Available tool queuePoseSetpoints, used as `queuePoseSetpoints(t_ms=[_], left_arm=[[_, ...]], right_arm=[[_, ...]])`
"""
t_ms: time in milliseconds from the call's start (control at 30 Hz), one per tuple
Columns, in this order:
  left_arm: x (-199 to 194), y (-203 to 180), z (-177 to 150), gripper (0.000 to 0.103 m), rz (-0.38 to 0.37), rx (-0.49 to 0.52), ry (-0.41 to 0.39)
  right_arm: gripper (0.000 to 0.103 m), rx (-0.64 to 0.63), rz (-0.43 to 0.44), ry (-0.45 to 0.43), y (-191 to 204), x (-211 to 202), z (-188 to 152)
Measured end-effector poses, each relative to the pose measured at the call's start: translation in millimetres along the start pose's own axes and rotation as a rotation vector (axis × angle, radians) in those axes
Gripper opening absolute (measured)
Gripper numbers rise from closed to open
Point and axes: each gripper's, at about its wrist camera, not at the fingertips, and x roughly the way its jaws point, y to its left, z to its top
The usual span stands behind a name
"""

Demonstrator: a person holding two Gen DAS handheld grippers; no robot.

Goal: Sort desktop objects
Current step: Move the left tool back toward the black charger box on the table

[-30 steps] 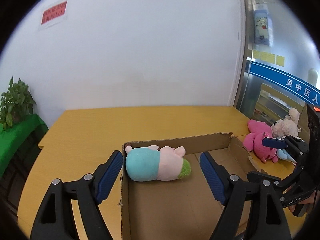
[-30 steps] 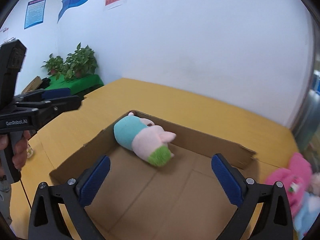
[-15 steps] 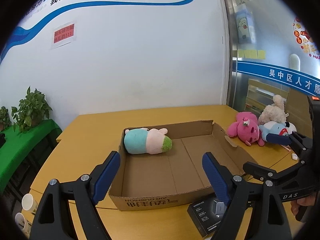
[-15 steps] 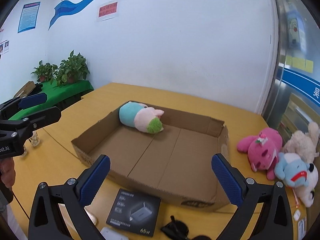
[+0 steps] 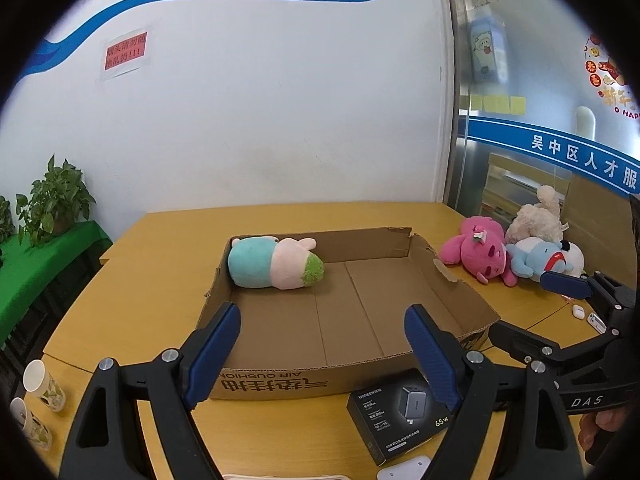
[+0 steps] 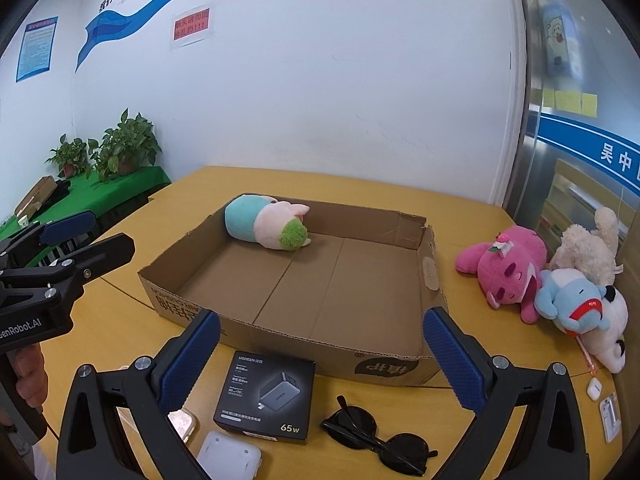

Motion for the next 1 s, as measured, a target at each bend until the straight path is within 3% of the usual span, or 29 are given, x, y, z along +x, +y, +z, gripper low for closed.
queuePoseSetpoints(t_ms=[267, 533, 800, 1000], left_arm=[[26, 20, -16, 0.084, -0.003, -0.072, 0.107], [33, 42, -27, 0.084, 0.012, -0.072, 0.117], [42, 44, -30, 0.084, -0.039, -0.087, 0.143], [33, 49, -32, 0.084, -0.034, -0.108, 0.134]], right_arm=[[0.103, 0.039, 0.026, 0.039, -11, 39, -3], [0.103, 0.041, 0.056, 0.078, -7, 81, 8], [0.103, 0.051, 0.047, 0.101, -2, 79, -2], [0.103, 0.064, 0.029, 0.077, -6, 59, -3]])
